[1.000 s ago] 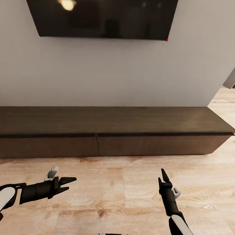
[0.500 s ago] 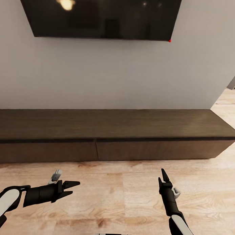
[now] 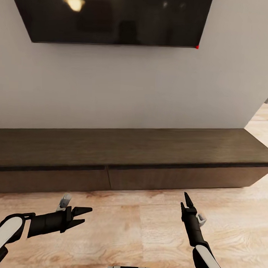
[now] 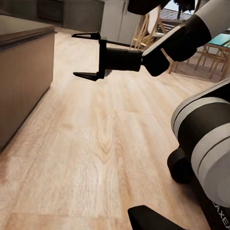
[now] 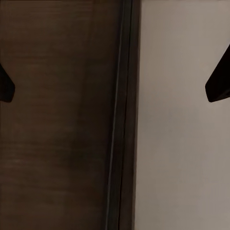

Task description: Place each of the two pumpkins and all three candles from the living room inside a cabinet in the living room (use any cabinet), then make sure every cabinet is closed, and position the cauldron so it is next to a table in the living room.

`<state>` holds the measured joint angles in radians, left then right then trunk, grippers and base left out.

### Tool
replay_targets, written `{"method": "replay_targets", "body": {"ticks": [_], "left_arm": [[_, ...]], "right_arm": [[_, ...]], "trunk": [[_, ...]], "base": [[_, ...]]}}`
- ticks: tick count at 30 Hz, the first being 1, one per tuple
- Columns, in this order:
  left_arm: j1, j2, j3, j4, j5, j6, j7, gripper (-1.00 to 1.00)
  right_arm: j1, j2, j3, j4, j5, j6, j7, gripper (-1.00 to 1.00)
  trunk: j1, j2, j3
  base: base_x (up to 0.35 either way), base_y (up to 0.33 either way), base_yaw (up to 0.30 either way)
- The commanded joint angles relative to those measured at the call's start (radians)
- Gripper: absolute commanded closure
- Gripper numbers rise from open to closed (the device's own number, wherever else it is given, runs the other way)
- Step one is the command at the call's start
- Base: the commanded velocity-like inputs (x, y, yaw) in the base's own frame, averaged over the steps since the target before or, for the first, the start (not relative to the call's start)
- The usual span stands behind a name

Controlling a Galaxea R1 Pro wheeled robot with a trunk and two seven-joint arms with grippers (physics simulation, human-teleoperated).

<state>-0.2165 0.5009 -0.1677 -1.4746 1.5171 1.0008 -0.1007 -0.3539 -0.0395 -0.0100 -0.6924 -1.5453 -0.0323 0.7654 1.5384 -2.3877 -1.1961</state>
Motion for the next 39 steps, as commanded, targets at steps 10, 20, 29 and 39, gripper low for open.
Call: {"method": "replay_targets", "body": {"ticks": [10, 20, 29, 39], "left_arm": [[0.0, 0.001, -0.001, 0.0, -0.009, 0.001, -0.01, -1.0], [0.0, 0.001, -0.002, 0.0, -0.009, 0.001, -0.01, -1.0], [0.0, 0.0, -0.003, 0.0, -0.009, 0.001, -0.01, -1.0], [0.0, 0.001, -0.012, 0.0, 0.023, 0.001, -0.011, -1.0]], "right_arm": [[0.0, 0.001, 0.002, 0.001, -0.006, -0.003, 0.003, -1.0], [0.0, 0.0, 0.002, 0.001, -0.006, -0.003, 0.003, -1.0], [0.0, 0.0, 0.002, 0.001, -0.006, -0.003, 0.002, -1.0], [0.0, 0.001, 0.002, 0.001, -0.006, -0.003, 0.002, -1.0]], "trunk": [[0.0, 0.0, -0.001], [0.0, 0.0, -0.001], [0.0, 0.0, -0.001], [0.012, -0.021, -0.01]], "base": [[0.129, 0.0, 0.0], [0.213, 0.0, 0.0], [0.194, 0.0, 0.0], [0.008, 0.0, 0.0]]}}
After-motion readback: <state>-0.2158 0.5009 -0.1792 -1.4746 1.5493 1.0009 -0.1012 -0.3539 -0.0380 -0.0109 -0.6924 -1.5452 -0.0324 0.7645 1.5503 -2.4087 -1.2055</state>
